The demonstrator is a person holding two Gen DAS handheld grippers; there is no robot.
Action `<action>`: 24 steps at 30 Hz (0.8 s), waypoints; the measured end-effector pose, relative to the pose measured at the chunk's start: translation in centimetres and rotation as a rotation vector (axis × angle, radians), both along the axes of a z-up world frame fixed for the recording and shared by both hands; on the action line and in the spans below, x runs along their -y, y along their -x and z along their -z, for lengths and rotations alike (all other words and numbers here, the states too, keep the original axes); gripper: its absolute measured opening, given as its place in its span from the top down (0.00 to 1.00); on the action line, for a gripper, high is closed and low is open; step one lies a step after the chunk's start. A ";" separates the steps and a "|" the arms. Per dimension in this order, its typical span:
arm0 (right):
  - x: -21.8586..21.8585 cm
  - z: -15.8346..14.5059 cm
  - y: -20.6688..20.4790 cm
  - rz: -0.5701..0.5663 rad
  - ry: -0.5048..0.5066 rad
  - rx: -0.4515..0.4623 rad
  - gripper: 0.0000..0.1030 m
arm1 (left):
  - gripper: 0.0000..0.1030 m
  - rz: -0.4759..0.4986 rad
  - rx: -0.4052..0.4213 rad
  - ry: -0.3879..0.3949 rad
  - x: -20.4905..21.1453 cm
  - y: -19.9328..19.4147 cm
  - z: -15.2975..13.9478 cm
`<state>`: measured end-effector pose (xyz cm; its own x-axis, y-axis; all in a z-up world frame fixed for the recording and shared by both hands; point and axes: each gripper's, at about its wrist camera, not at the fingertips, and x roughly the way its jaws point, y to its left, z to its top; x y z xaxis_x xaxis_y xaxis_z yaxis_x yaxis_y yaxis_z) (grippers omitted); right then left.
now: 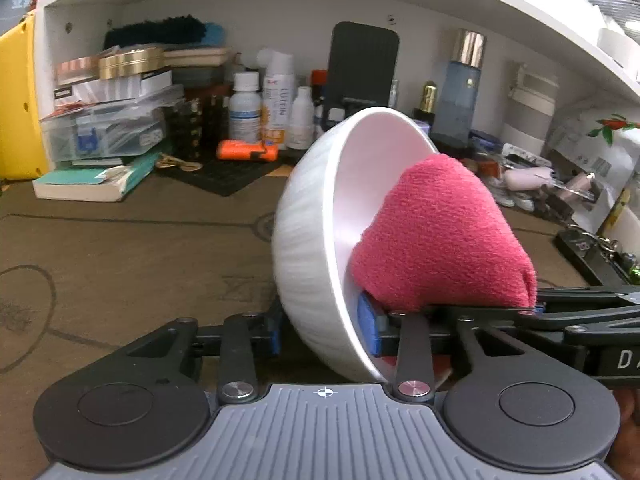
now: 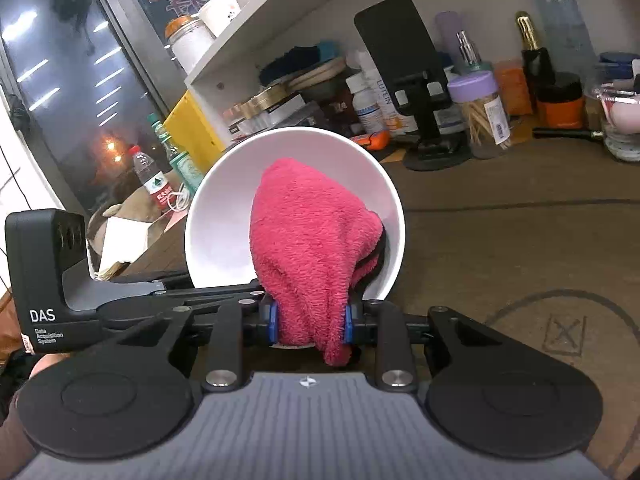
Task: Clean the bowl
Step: 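Rub the towel around the bowl's inner surface with the right gripper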
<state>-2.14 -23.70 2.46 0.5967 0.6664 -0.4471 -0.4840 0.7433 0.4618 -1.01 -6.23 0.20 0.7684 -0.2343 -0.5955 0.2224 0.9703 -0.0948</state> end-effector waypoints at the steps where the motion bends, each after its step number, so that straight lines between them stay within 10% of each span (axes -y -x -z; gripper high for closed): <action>1: 0.1 -0.2 0.7 0.007 0.015 0.026 0.72 | 0.69 0.005 -0.004 0.001 -0.2 0.0 0.0; 5: -0.2 -1.7 2.5 0.030 0.132 0.157 0.72 | 0.77 0.030 -0.014 -0.028 -0.7 0.4 -0.5; 13: -7.9 -2.9 7.0 -0.083 0.799 0.698 0.72 | 0.78 0.088 -0.042 -0.138 -1.9 0.7 -1.6; 20: -10.9 0.6 5.9 -0.160 1.040 0.763 0.70 | 0.77 0.109 -0.041 -0.171 -2.5 0.7 -1.7; 24: -10.8 0.6 5.0 -0.138 0.957 0.652 0.69 | 0.76 0.116 -0.024 -0.194 -2.2 0.7 -1.8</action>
